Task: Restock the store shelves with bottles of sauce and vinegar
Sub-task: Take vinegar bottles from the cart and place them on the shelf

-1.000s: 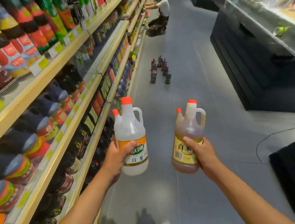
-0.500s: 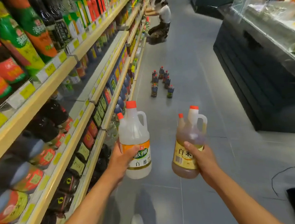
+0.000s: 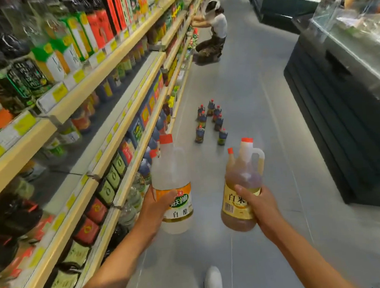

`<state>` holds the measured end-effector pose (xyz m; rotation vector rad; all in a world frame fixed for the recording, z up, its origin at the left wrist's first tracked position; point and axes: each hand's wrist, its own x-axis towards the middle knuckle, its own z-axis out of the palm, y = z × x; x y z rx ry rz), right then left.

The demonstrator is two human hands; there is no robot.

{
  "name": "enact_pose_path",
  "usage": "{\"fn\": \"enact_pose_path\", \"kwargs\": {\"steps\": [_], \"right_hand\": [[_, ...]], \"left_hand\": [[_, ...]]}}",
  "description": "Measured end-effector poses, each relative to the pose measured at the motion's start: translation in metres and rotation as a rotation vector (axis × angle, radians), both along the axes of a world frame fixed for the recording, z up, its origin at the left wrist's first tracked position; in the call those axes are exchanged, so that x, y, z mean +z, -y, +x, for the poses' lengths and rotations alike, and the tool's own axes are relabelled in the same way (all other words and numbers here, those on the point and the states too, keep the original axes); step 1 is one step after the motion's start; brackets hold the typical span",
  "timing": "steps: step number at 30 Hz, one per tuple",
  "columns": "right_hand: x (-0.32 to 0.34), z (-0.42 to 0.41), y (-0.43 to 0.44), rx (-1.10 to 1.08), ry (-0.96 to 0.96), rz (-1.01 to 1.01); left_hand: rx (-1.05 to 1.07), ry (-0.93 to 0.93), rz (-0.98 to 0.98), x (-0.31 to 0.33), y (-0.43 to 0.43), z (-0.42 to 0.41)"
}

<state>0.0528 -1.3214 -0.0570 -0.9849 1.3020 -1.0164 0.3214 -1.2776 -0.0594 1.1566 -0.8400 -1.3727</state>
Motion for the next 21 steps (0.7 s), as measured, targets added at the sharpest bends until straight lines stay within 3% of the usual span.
{"fn": "enact_pose_path", "kwargs": {"steps": [9,21], "right_hand": [[0.005,0.037,0.158,0.234,0.0,0.016],[-0.014,0.23,0.269,0.581,0.063,0.005]], "left_hand": [[0.215,-0.004,0.047,-0.011,0.092,0.023],[0.511,0.053,0.08,-0.013,0.141,0.153]]}}
